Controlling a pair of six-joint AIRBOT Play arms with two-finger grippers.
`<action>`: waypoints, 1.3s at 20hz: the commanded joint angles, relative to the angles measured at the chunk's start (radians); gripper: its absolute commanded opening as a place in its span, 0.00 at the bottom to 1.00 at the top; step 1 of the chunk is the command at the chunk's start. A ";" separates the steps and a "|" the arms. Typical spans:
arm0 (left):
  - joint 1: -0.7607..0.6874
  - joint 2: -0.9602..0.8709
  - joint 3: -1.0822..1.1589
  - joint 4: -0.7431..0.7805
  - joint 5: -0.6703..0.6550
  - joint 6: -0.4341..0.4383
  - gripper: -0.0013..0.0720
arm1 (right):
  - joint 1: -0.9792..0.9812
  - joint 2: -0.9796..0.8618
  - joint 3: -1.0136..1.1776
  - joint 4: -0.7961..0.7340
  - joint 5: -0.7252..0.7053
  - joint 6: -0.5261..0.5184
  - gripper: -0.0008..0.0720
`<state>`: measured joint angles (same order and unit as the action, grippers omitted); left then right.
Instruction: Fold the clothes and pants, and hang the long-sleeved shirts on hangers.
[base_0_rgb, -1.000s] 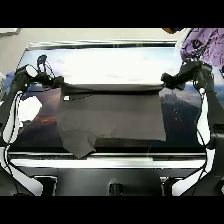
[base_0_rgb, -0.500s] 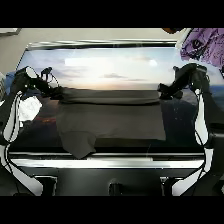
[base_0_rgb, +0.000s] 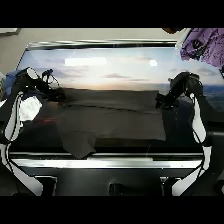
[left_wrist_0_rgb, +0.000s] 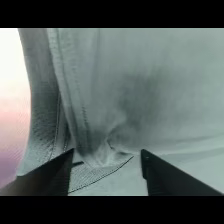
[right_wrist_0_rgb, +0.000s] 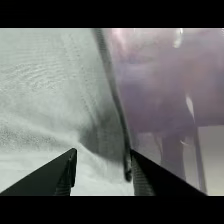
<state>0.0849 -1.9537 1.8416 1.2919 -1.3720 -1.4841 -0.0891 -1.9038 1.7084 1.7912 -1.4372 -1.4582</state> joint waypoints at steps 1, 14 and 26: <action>0.037 0.050 0.066 0.000 -0.002 -0.083 0.72 | 0.000 0.060 -0.003 -0.048 -0.018 -0.059 0.57; 0.366 0.946 -1.191 -0.311 0.105 -0.014 0.72 | -0.294 0.552 -0.595 0.263 0.054 -0.251 0.57; 0.366 1.019 -1.511 -0.478 0.275 0.203 0.71 | -0.288 0.591 -0.633 0.303 0.063 -0.251 0.57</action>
<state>0.4503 -0.9245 0.3550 0.8551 -1.1275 -1.3430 -0.3759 -1.3159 1.0786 2.0850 -1.3766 -1.7092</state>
